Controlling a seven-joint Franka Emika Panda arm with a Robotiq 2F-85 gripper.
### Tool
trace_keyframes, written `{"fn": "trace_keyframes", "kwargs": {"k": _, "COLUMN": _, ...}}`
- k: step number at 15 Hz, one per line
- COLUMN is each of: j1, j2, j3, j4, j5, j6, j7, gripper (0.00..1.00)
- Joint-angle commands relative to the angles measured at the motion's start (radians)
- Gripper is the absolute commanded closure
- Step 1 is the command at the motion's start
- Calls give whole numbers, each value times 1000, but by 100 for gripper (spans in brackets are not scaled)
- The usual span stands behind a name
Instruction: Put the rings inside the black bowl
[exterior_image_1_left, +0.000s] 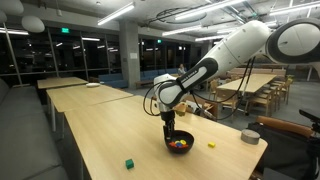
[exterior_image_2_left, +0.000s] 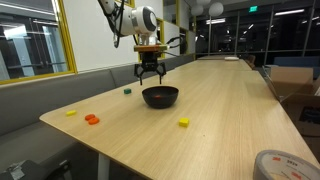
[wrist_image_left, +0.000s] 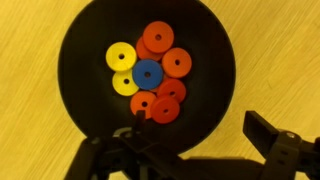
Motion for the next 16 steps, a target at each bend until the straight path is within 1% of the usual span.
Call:
{"fn": "trace_keyframes", "kwargs": {"k": 1, "j1": -16, "j2": -154, "j3": 43, "j4": -211, "j5": 34, "j6": 156, "j7": -88, "gripper": 0}}
{"fn": "trace_keyframes", "kwargs": {"k": 5, "j1": -1, "j2": -272, "j3": 75, "j4": -383, "j5": 53, "j6": 280, "j7": -117, "gripper": 0}}
{"fn": "trace_keyframes", "kwargs": {"k": 8, "j1": 9, "j2": -330, "j3": 97, "j4": -479, "j5": 112, "j6": 334, "j7": -116, "gripper": 0}}
{"fn": "trace_keyframes", "kwargs": {"k": 10, "j1": 17, "j2": -341, "j3": 106, "j4": -509, "j5": 167, "j6": 341, "j7": -125, "gripper": 0}}
{"fn": "trace_keyframes", "kwargs": {"k": 12, "j1": 30, "j2": -340, "j3": 108, "j4": -529, "j5": 194, "j6": 339, "j7": -106, "gripper": 0}}
{"fn": "trace_keyframes", "kwargs": {"k": 16, "j1": 57, "j2": -312, "j3": 111, "j4": -545, "j5": 190, "j6": 335, "j7": -55, "gripper": 0}}
